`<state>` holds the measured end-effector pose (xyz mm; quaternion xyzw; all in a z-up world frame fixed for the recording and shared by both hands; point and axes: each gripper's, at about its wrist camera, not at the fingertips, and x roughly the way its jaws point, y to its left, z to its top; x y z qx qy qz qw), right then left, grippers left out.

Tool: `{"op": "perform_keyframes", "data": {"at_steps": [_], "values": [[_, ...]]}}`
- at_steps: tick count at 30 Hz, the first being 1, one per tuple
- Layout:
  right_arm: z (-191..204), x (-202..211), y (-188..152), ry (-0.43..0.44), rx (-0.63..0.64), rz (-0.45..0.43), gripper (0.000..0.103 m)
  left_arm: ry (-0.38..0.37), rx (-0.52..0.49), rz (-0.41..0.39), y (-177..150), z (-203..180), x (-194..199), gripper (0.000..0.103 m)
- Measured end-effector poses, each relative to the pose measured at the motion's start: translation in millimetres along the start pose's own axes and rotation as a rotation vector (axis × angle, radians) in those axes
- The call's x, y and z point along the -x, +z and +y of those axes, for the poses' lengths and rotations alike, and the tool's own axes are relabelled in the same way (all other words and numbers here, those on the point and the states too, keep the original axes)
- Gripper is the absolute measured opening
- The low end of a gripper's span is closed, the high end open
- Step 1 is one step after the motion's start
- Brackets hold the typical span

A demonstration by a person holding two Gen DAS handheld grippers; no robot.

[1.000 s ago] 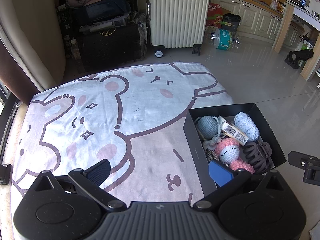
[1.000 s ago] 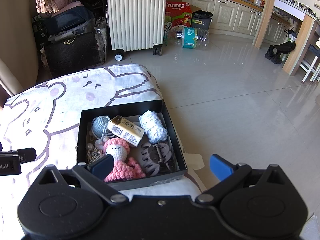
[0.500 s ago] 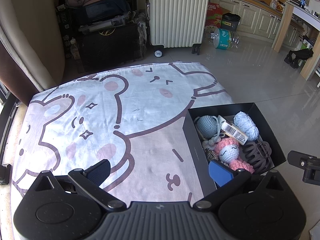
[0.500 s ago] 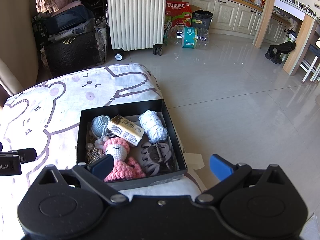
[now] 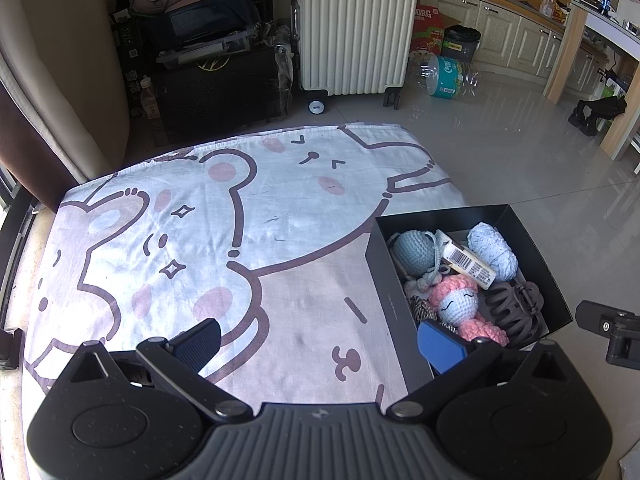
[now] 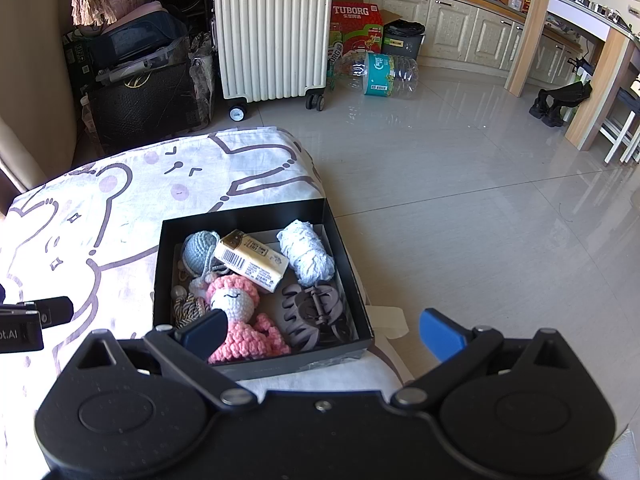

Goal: Organize objects

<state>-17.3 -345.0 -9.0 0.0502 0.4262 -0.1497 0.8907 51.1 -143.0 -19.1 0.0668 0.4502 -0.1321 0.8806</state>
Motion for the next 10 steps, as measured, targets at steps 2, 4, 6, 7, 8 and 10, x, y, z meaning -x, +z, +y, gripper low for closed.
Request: {"op": "perform_keyframes", "data": {"at_steps": [2, 4, 6, 7, 8, 10], "values": [[-0.5, 0.1, -0.8, -0.001, 0.0, -0.001, 0.103, -0.001, 0.0, 0.0, 0.6, 0.4, 0.1, 0.103], [-0.6, 0.2, -0.8, -0.001, 0.0, 0.0, 0.103, -0.007, -0.001, -0.002, -1.5, -0.9, -0.3, 0.103], [-0.9, 0.5, -1.0, -0.001, 0.0, -0.001, 0.103, -0.01, -0.002, -0.001, -2.8, -1.6, -0.4, 0.103], [-0.4, 0.1, -0.5, -0.001, 0.0, 0.0, 0.103, -0.009, -0.003, 0.0, -2.8, -2.0, -0.6, 0.103], [-0.7, 0.2, -0.7, -0.001, 0.0, 0.0, 0.103, -0.006, -0.005, 0.0, -2.6, -2.2, -0.4, 0.103], [-0.5, 0.2, -0.4, -0.001, 0.0, 0.0, 0.103, -0.003, -0.007, 0.001, -2.1, -2.1, -0.4, 0.103]]}}
